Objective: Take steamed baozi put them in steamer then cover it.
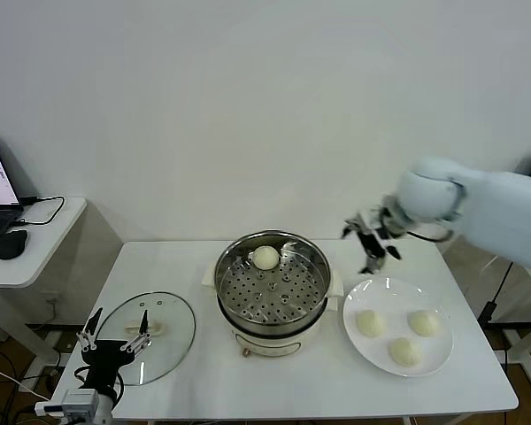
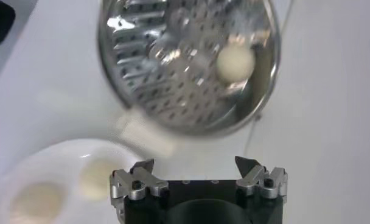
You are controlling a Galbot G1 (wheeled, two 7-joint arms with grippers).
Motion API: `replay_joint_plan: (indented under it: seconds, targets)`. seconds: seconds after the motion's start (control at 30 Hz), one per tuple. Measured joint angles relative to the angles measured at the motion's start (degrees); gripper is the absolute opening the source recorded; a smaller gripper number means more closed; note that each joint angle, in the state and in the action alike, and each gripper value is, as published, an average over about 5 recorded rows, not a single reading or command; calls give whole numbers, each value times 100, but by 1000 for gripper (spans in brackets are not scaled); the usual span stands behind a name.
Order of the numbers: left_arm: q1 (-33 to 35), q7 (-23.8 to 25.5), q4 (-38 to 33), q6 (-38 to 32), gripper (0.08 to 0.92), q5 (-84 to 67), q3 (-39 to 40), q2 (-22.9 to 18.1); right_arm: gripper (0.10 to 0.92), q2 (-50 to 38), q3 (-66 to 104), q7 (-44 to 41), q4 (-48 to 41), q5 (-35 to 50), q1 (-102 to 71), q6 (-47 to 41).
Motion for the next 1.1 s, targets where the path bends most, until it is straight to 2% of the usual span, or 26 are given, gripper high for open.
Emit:
replay_joint_plan:
  seconds: [0.43,1.1]
  targets:
    - [-14,-2,29,44,823,24,-70,-69,823,-552,976,-29,-97,-795,-1614,280]
    - [-10,-1,115,66,823,52,-159,-127,823,82,2494,259,-1143,-1585,-3822,626]
